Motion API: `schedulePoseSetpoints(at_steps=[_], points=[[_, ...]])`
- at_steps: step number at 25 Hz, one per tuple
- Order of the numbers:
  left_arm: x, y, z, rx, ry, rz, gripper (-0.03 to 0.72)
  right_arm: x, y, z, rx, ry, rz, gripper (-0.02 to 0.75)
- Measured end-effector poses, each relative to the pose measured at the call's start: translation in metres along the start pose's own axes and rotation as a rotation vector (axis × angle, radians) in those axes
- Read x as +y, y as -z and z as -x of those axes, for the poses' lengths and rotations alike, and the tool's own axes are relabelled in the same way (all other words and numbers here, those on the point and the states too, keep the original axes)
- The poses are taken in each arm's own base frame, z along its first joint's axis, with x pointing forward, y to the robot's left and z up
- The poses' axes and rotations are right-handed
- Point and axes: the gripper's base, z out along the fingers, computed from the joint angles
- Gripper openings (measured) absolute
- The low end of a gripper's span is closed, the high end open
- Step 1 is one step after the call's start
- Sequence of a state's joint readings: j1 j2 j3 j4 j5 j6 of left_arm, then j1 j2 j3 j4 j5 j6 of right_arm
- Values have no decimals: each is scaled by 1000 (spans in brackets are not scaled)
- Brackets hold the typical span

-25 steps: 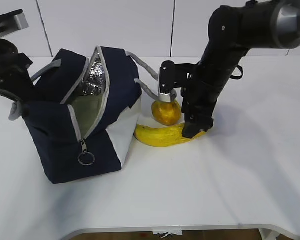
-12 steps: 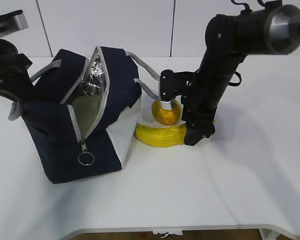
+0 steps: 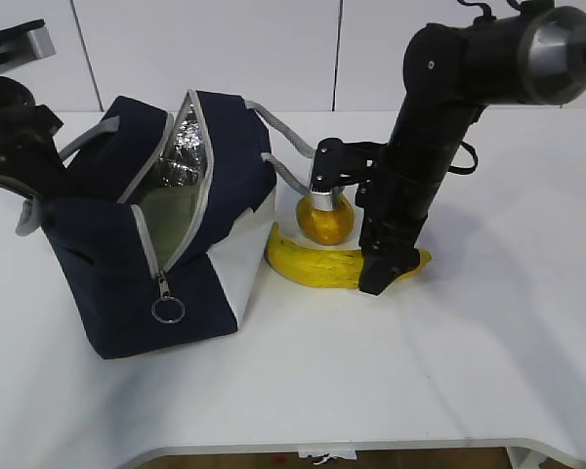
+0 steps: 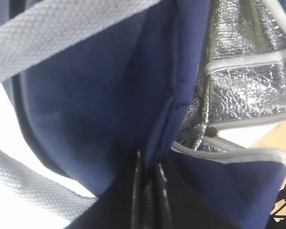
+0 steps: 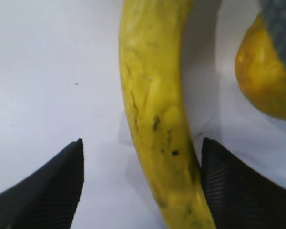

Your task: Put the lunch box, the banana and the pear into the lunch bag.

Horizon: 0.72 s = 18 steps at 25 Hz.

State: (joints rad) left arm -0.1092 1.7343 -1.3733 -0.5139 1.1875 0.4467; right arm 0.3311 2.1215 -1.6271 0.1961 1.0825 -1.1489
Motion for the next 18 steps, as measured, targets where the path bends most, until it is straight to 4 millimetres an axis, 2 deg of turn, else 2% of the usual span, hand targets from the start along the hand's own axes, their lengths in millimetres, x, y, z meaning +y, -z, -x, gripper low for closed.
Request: schedulePoseSetpoints(at_steps=[5, 18], points=[[0, 0, 0, 1, -1, 2, 8, 1, 0, 3, -34, -144, 16, 581], [0, 0, 0, 1, -1, 2, 8, 1, 0, 4, -38, -169, 14, 580]])
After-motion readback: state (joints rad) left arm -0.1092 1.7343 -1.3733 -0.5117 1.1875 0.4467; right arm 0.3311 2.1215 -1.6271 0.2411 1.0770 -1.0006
